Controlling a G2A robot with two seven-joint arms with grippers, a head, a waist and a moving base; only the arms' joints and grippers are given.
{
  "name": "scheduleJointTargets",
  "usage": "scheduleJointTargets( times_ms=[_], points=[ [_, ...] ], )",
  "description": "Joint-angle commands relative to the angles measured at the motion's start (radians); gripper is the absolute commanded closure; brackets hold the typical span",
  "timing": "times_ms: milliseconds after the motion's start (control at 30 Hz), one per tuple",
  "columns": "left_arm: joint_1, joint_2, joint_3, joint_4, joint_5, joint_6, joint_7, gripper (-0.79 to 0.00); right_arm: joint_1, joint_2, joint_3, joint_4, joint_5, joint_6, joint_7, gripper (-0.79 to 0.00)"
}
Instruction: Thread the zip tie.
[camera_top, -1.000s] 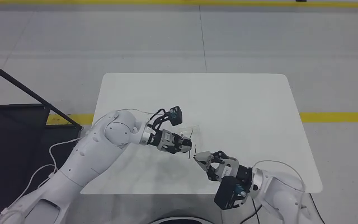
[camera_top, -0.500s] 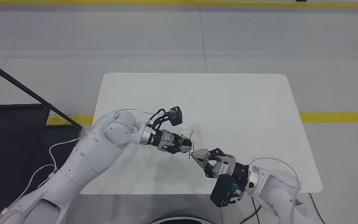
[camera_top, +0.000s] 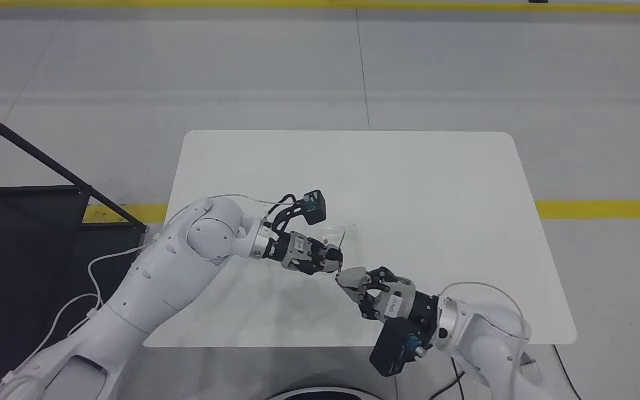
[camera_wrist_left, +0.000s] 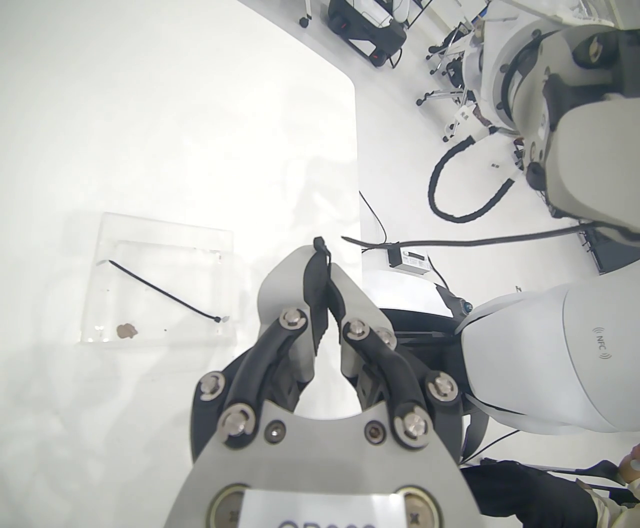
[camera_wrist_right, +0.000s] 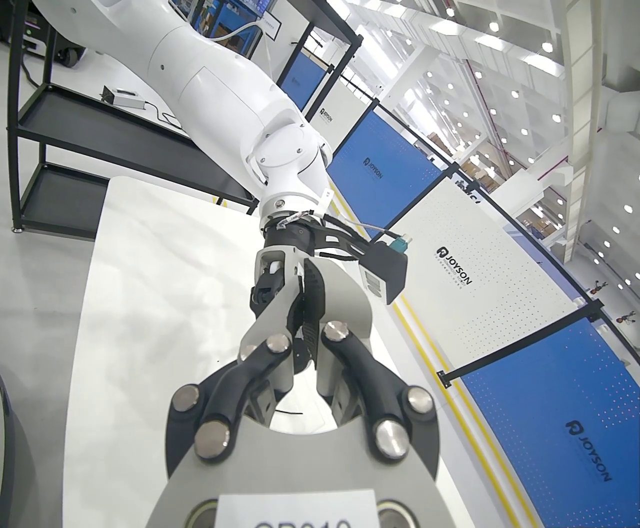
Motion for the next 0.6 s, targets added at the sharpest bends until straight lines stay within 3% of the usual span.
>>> scheduleJointTargets(
  times_ms=[0,567],
  points=[
    [0.0,0.0,0.0,0.0,0.0,0.0,0.0,0.0,0.002,0.0,-0.002,0.001,-0.001,0.0,0.001,0.0],
    [0.0,0.0,0.0,0.0,0.0,0.0,0.0,0.0,0.026,0.003,-0.014,0.019,0.017,0.007,0.031,0.0]
  ],
)
